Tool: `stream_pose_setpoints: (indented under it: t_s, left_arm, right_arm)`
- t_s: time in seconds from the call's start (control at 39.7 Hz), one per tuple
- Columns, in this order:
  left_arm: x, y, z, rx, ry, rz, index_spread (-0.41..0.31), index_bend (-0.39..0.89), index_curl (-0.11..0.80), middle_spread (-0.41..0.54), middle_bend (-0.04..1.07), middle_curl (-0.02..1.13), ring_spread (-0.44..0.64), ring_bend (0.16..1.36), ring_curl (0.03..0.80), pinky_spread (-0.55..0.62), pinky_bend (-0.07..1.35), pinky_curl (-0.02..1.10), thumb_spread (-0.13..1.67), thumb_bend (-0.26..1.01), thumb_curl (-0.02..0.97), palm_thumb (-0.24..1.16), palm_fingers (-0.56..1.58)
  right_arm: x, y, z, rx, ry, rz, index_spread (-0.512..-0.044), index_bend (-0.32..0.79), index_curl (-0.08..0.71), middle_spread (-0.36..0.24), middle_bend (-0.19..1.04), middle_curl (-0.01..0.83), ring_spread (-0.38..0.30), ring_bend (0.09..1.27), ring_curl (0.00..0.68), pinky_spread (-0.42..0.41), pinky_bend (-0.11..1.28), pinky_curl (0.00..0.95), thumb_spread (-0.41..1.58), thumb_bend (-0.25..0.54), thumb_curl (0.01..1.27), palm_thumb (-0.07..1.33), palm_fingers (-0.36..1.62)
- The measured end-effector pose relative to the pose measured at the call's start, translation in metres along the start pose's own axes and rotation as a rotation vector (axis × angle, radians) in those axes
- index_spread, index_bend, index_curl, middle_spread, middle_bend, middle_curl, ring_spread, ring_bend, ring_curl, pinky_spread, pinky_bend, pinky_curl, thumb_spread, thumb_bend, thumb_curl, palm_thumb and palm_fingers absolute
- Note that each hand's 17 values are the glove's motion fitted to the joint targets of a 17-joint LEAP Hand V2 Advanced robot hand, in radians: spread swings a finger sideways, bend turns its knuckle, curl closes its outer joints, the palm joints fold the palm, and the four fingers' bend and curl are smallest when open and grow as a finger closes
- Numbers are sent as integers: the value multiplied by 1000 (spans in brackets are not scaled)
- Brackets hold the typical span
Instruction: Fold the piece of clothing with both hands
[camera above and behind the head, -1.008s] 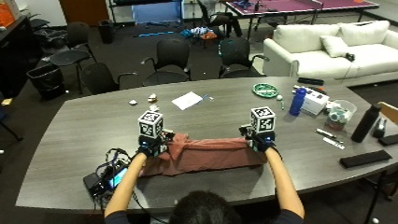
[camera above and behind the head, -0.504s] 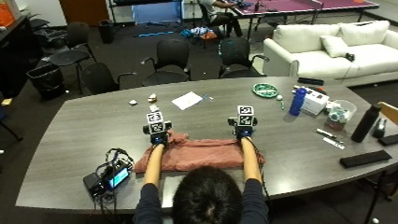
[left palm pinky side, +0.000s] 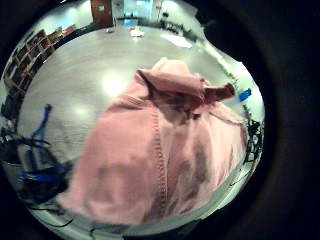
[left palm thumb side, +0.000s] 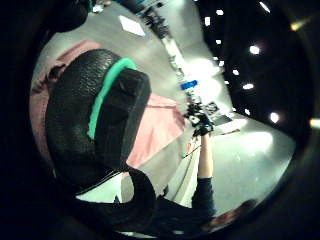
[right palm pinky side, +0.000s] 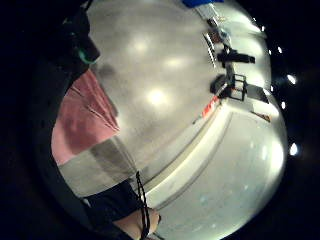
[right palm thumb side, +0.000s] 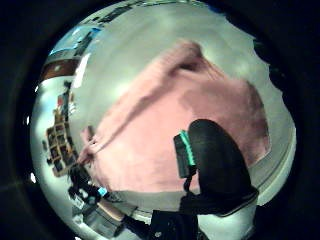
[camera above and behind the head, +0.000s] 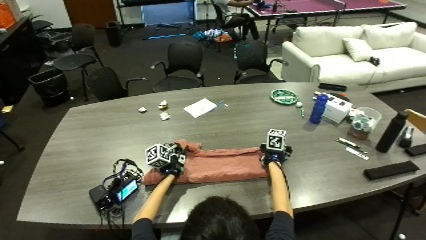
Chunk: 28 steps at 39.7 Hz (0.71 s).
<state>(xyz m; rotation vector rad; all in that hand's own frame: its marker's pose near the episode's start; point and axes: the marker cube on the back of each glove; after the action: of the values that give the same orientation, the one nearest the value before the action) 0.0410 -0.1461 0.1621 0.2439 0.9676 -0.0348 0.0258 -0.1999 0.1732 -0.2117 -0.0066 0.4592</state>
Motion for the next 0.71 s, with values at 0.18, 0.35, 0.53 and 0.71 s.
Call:
stream_pose_setpoints:
  t_s: [0.18,0.35,0.53,0.71]
  left_arm:
    - [-60,30,21,-226,-359,-309,-97,249,434,69,123,343,163,393,387,185,190,377,1252,-42,271,71,434]
    - [-86,31,35,-375,-495,-484,20,8,304,269,114,304,378,540,424,363,400,433,1165,-59,236,-58,-70]
    - [-92,25,42,-419,-544,-510,79,59,238,340,160,275,475,580,387,433,440,408,1136,-44,220,-45,-116]
    - [-87,17,43,-422,-513,-443,117,84,208,380,166,265,525,602,374,460,442,395,1130,-37,212,-36,-119]
  right_arm:
    - [9,8,55,-140,-48,35,-260,9,148,-23,179,442,-68,599,455,1,673,404,1149,-35,468,581,433]
    - [2,1,60,-28,-72,62,-221,52,130,-15,204,430,-66,616,424,26,690,386,1237,9,449,663,507]
    - [-2,7,59,-34,-30,80,-187,-22,77,-52,349,465,-127,699,430,-69,725,378,1251,31,443,757,749]
    - [-14,12,59,1,1,-18,-189,37,81,-112,375,481,-172,723,448,-197,758,389,1211,22,424,816,934]
